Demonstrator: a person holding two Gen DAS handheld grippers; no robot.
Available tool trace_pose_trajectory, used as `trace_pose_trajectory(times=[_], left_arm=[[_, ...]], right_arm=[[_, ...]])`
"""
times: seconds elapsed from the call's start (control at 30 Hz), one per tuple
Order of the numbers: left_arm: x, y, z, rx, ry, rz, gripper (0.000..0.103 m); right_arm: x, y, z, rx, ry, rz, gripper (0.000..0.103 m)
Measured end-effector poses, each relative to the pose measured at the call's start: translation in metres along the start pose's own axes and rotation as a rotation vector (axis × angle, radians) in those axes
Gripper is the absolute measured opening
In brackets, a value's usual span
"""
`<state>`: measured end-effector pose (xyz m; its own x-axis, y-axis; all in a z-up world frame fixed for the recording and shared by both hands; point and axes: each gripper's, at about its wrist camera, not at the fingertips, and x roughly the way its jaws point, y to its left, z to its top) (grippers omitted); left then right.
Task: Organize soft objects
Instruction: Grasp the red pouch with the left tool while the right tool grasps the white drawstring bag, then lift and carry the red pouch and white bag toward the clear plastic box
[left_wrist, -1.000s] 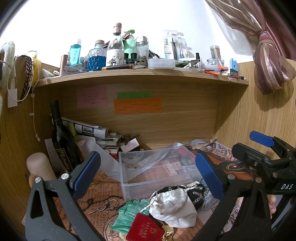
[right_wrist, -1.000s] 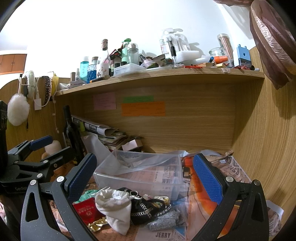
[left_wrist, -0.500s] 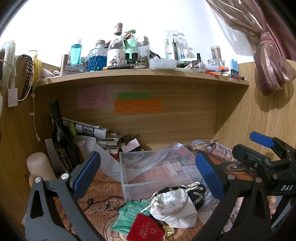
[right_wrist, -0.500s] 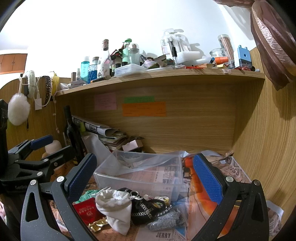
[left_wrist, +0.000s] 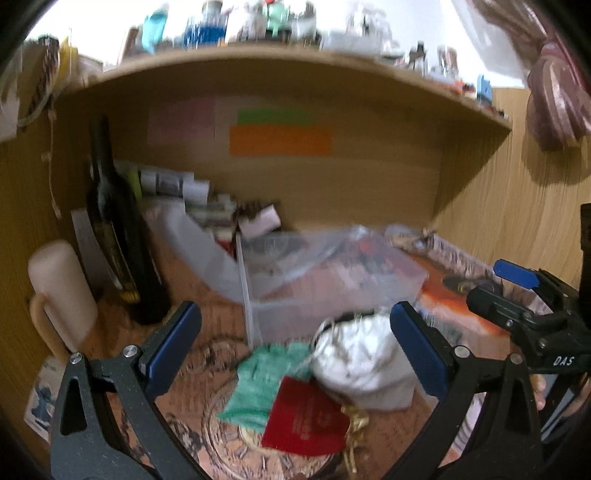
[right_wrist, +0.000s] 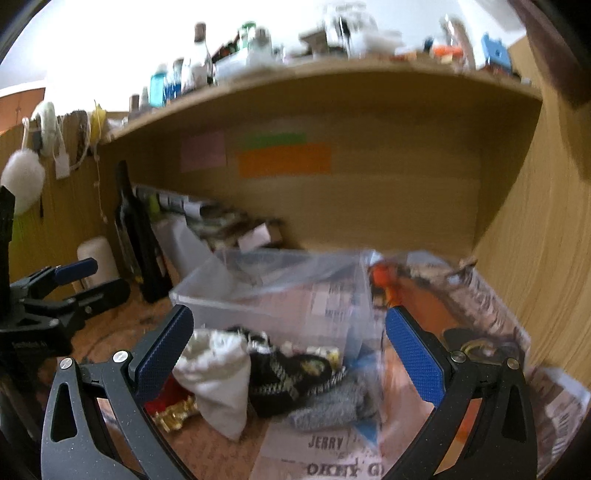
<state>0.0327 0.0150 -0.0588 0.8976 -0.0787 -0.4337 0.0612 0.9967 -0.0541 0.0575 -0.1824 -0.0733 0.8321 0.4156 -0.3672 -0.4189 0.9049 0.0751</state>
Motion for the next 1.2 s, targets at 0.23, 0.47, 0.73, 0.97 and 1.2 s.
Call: trace_pose_trajectory(times=[0.23,0.47,0.73,0.97,1.2], left_arm=[[0.026,0.008,-0.039,-0.017,0.161,0.003,0.084],[0.033,0.017,-0.069,-0.068,0.253,-0.030,0.071],[0.044,0.017,-0.081,-0.092,0.312,-0.087,0.060],[0.039,0.013,-0.081,-0.068,0.313,-0.108,0.030],[0.027,0.021,-0.074,-0.086,0.285,-0.091,0.017]], right_arm=[[0.025,0.008,-0.030,-0.010,0.142,0.096,0.076],[0.043,0.024,-0.045,-0.022,0.215,0.177,0.058],[0.062,0.040,-0.048,-0.054,0.267,0.198,0.053],[0.078,0.049,-0.055,-0.109,0.327,0.144,0.039],[0.064,0.044,-0.050,-0.084,0.276,0.159,0.011]])
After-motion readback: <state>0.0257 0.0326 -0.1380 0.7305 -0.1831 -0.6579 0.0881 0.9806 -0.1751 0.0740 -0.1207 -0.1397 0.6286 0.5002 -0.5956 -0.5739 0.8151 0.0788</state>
